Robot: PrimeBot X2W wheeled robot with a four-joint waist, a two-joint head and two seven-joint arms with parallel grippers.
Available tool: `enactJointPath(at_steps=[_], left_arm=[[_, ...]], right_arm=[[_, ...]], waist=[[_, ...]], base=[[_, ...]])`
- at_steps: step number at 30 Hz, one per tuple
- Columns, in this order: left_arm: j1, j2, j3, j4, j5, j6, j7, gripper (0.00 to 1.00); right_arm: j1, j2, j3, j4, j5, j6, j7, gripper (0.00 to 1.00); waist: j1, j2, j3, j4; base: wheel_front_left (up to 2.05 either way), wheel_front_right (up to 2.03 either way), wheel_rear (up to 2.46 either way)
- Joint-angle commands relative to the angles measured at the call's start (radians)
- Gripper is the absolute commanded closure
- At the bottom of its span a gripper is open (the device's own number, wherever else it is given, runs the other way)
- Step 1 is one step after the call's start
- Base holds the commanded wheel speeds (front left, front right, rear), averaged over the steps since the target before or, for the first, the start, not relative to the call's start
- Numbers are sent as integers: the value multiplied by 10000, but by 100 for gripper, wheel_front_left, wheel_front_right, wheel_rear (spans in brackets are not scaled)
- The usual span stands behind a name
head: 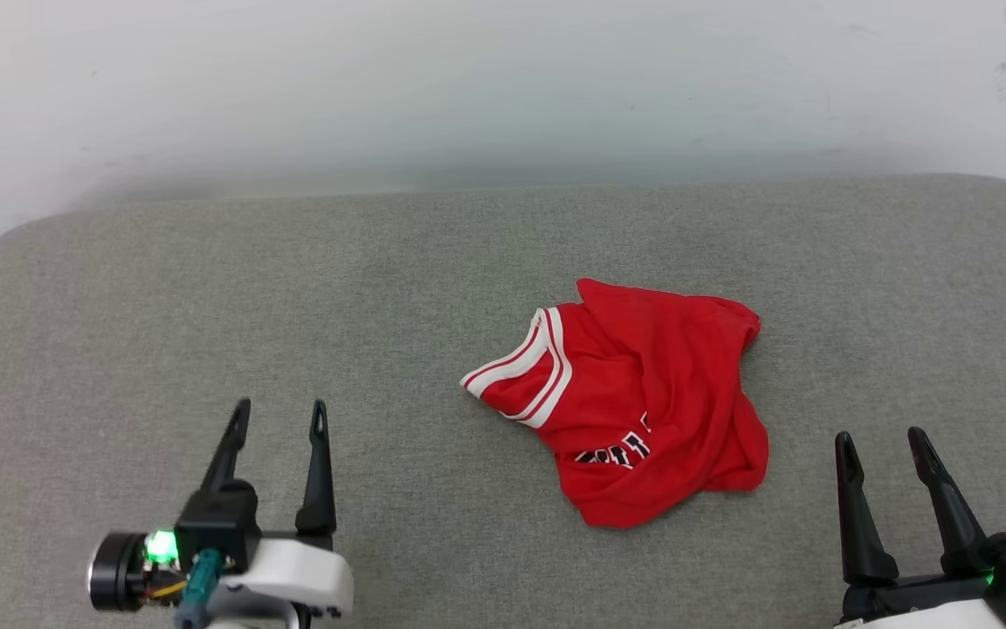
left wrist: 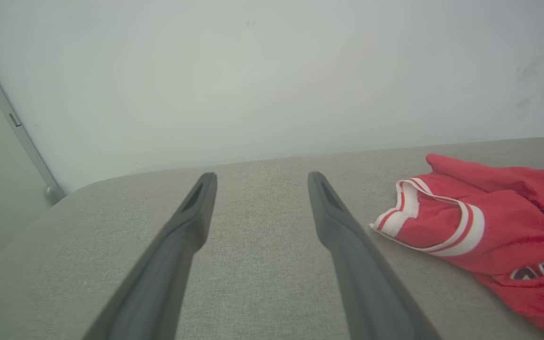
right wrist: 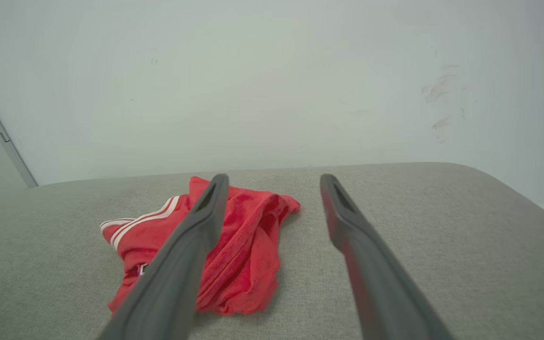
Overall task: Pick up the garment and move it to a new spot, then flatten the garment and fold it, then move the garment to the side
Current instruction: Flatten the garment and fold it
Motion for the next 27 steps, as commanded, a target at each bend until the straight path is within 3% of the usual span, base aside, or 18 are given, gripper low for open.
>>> enactJointPath(at_steps=[1,9,17,23,27], left_arm=[[-254,22,85,-43,-39,-74,-26,0],[-2376,409,230,350,-21,-936,-26,0],[-5536,894,-186,1847,-22,-1753,53,0],[-7823,1044,-1077,2775,-357,-2086,1221,0],[-9014,1096,-2340,3348,-1161,-2141,2564,0]], right_arm=[[-5,24,-13,8,-9,-3,-20,0],[-192,24,57,-61,-105,-3,-20,0],[-494,24,174,-201,-171,-3,-20,0],[-737,24,229,-269,-173,-3,-20,0],[-942,25,247,-289,-188,-3,-20,0]], waist=[[0,0,-8,-4],[0,0,172,-82],[0,0,671,-405],[0,0,1155,-639],[0,0,1455,-802]], base=[[0,0,0],[0,0,0],[0,0,0],[0,0,0],[0,0,0]])
